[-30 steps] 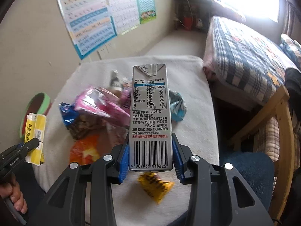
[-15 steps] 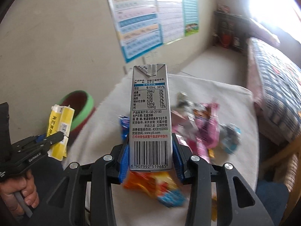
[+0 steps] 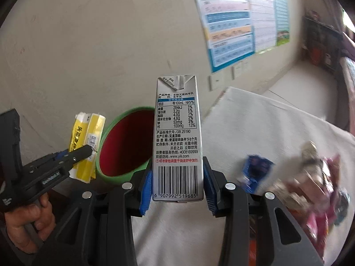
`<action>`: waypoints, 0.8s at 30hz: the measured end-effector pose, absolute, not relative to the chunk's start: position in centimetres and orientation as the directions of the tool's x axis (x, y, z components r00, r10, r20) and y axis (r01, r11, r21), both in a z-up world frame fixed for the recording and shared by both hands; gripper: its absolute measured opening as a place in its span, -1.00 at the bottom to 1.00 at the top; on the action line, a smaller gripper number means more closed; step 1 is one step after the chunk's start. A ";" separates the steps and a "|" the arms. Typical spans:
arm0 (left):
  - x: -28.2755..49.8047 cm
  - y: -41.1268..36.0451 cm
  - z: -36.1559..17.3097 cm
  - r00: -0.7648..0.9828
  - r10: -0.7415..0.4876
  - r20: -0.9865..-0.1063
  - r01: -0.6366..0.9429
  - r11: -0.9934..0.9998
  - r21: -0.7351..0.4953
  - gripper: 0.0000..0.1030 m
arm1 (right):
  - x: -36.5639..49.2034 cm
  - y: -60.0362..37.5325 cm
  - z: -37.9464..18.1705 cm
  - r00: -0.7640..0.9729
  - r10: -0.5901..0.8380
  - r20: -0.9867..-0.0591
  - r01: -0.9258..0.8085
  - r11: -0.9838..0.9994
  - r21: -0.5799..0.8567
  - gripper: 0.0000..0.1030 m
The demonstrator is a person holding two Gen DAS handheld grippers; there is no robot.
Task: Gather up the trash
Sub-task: 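Carry the toothpaste box and milk carton over the red bucket with both tools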
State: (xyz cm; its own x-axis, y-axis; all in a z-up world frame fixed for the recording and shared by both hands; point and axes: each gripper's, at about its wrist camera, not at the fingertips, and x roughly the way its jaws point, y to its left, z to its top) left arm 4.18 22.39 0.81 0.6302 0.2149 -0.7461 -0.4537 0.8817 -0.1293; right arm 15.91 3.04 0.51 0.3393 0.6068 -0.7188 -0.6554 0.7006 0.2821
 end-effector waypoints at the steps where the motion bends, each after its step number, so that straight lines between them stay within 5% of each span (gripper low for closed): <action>1: 4.2 23.0 0.8 0.630 0.214 -0.746 -0.458 0.879 -0.135 -0.49 | 16.1 3.8 0.4 0.331 0.610 -0.720 -0.665 0.692 0.280 -0.25; 24: 6.9 31.4 -1.2 0.621 0.113 -0.776 -0.487 0.831 -0.268 -0.44 | 18.5 18.0 -4.6 0.159 0.600 -0.784 -0.743 0.596 0.305 -0.24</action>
